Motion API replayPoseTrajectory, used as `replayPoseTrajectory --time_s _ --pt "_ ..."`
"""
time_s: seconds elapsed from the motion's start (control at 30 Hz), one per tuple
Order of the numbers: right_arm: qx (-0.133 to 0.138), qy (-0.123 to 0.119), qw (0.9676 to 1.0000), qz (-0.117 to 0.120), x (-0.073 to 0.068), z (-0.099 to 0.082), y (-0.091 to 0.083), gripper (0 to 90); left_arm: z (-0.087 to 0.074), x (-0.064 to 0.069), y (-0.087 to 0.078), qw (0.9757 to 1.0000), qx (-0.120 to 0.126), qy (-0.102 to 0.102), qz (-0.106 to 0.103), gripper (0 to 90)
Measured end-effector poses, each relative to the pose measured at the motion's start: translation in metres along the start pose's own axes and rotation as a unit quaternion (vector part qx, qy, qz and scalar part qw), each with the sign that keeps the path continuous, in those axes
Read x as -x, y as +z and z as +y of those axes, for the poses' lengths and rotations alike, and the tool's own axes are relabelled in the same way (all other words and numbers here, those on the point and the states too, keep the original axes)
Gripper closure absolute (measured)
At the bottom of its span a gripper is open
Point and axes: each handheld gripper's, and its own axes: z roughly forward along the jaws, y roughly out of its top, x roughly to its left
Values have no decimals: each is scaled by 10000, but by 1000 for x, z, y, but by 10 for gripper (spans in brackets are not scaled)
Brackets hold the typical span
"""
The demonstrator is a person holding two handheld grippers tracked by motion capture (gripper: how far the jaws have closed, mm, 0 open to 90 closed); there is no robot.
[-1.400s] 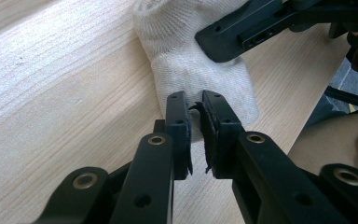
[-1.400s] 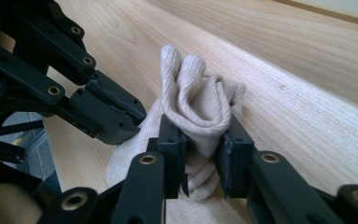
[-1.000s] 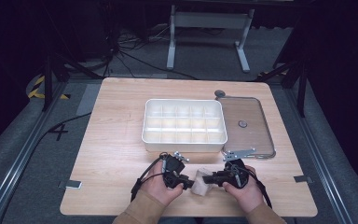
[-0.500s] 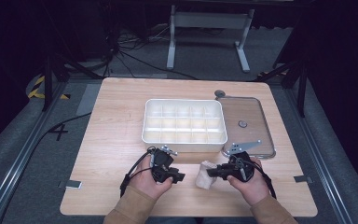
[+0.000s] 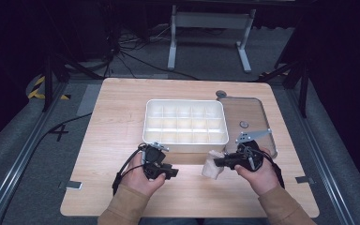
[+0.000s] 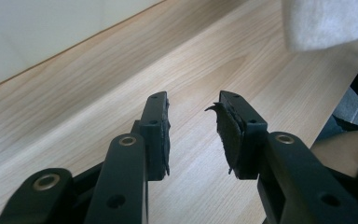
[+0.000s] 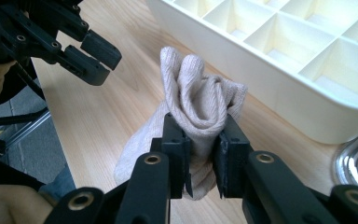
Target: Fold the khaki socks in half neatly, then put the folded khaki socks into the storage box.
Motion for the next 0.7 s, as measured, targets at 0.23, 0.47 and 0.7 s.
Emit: replayPoseTrajectory --time_s 0.23,0.47,0.7 --pt "52 -40 9999 -90 2 9 -7 764 -2 -5 -8 9999 95 -77 12 642" --pt "86 -39 9998 -165 5 17 -13 764 -2 -8 -12 9999 108 -123 10 641" --pt "51 -167 9991 -398 11 29 -21 761 -3 -11 -17 9996 210 -168 37 632"
